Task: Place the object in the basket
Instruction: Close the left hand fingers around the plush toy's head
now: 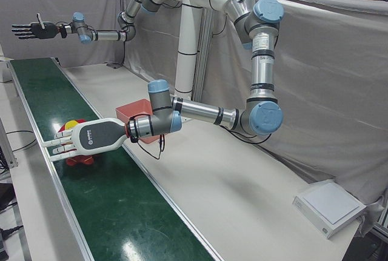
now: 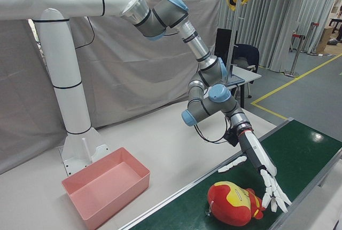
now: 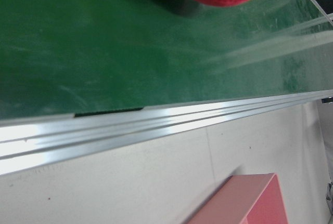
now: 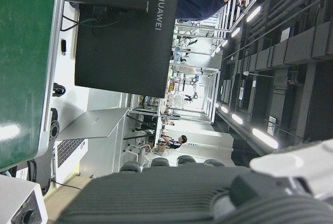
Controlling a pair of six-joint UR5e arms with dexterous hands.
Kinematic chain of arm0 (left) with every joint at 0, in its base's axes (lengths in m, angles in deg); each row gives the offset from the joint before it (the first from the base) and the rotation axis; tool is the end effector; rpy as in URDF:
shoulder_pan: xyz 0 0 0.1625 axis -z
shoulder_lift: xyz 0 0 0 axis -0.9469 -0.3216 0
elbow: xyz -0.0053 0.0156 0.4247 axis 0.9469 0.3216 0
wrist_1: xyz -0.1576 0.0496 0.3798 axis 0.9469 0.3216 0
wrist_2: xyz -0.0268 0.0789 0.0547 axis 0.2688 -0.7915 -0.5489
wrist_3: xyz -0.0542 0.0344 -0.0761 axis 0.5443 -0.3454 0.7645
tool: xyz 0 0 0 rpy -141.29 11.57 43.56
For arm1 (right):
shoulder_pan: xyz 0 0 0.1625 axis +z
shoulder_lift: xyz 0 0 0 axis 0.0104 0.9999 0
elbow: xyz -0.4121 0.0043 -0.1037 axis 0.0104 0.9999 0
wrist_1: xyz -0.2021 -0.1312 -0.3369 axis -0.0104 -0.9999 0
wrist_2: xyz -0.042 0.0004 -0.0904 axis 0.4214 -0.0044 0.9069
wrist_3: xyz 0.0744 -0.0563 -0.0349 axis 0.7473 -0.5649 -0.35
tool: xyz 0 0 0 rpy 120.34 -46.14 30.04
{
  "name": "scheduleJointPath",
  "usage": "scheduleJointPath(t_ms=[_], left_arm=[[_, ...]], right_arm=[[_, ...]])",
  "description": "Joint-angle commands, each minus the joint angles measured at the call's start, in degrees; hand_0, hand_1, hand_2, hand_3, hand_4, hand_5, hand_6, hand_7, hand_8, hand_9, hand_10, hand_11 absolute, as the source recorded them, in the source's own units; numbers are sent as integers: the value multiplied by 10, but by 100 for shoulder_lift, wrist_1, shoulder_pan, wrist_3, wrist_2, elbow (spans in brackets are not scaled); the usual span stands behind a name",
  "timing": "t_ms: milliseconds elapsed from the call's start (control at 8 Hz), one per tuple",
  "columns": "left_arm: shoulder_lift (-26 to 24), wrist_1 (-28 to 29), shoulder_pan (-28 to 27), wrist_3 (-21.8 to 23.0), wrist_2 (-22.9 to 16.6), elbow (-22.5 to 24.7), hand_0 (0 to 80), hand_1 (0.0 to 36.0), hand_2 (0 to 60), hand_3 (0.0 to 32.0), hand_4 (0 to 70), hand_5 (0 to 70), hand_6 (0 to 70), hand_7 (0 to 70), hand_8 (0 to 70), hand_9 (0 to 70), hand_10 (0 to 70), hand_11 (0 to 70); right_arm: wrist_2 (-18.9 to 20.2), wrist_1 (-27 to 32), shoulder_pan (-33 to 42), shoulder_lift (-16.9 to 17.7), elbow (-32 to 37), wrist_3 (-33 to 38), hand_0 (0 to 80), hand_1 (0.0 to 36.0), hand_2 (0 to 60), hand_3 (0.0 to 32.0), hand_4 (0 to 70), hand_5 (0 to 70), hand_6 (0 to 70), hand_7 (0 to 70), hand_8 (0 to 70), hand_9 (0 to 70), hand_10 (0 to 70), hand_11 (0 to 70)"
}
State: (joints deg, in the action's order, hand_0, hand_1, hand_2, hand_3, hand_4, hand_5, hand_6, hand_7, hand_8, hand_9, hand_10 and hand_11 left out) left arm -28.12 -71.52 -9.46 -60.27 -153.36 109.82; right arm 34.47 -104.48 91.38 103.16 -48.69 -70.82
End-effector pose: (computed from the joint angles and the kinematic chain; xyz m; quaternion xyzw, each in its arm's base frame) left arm 0.1750 -0.6181 0.4098 0.1386 0.7516 -0.5227 0.3776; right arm 0.1390 -0.4888 0.6612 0.0363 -0.6818 0.7297 0.0368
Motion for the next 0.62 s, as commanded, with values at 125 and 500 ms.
scheduleJointPath(t_ms=[125, 500], left_arm=[[49, 24, -148, -130, 89, -59, 603, 152, 0, 0, 129, 230, 51, 39, 122, 190, 0, 0], [67, 24, -289, -245, 151, -68, 578, 176, 0, 0, 129, 247, 55, 51, 134, 206, 0, 0]], right_arm=[[0, -9, 0, 0, 0, 0, 0, 0, 0, 0, 0, 0, 0, 0, 0, 0, 0, 0], [0, 0, 0, 0, 0, 0, 0, 0, 0, 0, 0, 0, 0, 0, 0, 0, 0, 0]])
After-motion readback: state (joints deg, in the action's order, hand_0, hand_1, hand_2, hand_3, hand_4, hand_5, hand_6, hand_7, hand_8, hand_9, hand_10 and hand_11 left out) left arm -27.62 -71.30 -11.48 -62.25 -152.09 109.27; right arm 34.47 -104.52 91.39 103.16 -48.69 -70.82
